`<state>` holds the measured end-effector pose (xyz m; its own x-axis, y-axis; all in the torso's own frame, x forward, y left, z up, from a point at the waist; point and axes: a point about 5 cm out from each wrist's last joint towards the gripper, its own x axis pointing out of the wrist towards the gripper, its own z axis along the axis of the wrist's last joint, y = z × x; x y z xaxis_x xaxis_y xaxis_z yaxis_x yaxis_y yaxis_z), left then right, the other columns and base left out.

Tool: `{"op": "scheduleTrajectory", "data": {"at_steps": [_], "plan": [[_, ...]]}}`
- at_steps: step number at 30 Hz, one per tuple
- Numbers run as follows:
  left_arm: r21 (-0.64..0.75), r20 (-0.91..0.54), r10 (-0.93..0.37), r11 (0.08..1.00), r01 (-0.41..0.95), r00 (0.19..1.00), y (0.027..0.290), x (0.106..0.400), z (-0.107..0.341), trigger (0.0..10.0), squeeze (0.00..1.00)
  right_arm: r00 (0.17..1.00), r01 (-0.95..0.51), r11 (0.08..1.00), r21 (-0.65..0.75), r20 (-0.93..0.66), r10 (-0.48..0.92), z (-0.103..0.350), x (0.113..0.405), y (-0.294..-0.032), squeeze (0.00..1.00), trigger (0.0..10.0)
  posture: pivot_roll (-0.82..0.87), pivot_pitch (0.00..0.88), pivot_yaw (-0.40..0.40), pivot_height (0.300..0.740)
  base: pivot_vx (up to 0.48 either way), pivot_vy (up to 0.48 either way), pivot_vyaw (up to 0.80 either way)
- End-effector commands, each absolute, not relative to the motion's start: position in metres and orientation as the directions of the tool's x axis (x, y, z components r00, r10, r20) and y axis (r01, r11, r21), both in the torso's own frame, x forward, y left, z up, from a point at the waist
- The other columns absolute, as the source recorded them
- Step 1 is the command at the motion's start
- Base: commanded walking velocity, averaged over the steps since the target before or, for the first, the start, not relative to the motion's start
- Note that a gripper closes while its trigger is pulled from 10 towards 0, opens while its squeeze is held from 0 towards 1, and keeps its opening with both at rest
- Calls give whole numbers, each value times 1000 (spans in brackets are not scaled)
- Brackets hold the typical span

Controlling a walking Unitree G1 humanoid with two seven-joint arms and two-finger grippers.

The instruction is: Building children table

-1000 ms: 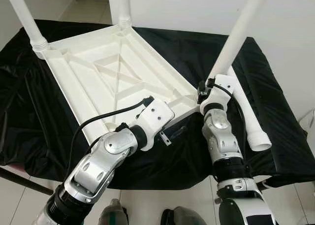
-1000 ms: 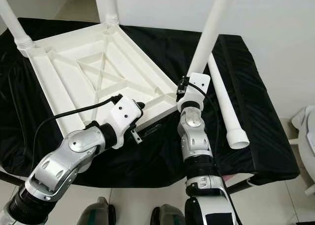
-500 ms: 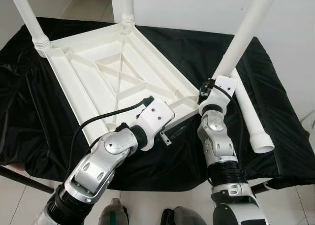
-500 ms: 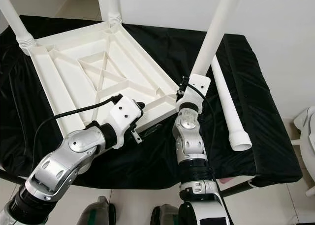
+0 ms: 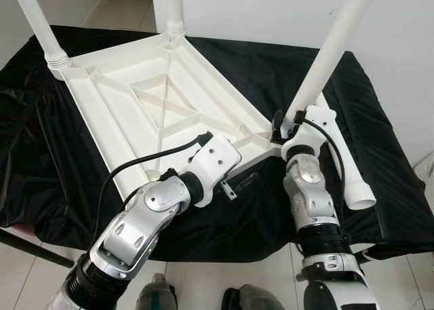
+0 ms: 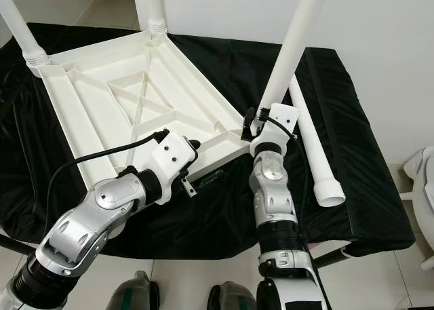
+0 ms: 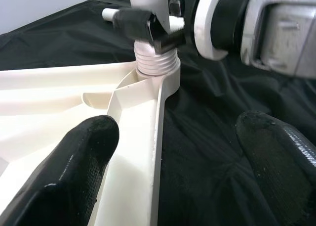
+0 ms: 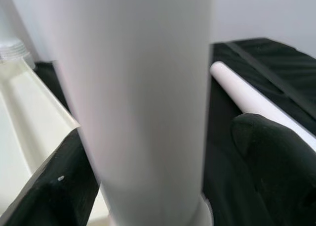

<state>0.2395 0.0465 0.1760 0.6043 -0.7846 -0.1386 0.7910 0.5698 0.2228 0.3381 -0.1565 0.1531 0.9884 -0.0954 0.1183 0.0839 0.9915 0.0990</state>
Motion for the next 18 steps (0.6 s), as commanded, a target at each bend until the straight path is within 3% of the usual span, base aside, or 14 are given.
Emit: {"op": "scheduleTrajectory", "data": {"at_steps": [1, 5, 18], "plan": [[232, -143, -807, 535, 812, 573, 43, 239, 176, 10000, 0, 991, 48, 993, 107, 119, -60, 152, 340, -156, 0, 10000, 41, 0, -47, 740, 0, 0, 0], [234, -143, -806, 537, 811, 575, 43, 239, 177, 10000, 0, 985, -145, 988, 48, 98, 140, 153, 350, -166, 0, 10000, 42, 0, -46, 740, 0, 0, 0], [243, -143, -799, 544, 803, 585, 45, 241, 178, 10000, 0, 904, -426, 900, -97, -6, 427, 149, 362, -181, 0, 10000, 46, 13, -41, 740, 0, 0, 0]]}}
